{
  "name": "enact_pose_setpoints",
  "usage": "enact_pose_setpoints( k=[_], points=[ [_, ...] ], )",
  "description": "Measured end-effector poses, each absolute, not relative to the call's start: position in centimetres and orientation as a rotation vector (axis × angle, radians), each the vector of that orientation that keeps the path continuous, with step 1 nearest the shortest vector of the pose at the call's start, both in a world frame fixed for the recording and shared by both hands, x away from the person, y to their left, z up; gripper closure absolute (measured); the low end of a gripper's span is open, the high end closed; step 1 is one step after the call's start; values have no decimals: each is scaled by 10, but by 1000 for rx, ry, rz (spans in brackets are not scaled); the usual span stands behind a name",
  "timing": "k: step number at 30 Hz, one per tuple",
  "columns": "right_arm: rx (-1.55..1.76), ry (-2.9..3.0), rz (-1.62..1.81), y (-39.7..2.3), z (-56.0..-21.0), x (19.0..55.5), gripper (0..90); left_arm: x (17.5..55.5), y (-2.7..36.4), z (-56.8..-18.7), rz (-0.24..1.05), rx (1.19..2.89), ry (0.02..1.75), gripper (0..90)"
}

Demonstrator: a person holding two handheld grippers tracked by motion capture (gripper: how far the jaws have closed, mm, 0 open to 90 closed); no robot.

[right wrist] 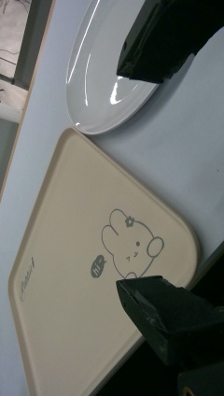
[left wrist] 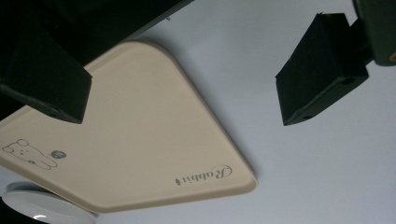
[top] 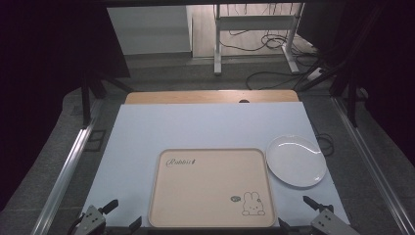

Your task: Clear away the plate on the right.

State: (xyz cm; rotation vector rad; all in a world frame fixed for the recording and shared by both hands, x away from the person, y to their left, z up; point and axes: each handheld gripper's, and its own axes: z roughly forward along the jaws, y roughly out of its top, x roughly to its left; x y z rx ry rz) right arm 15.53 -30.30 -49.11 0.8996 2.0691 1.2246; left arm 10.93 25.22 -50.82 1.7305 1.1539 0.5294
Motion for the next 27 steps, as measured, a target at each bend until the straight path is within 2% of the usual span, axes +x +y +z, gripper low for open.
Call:
enact_pose_setpoints(
  k=[27],
  points=[
    [944, 2067, 1170, -305, -498, 175, 0, 109, 252, -508, 527, 1735, 1154, 29]
  ],
)
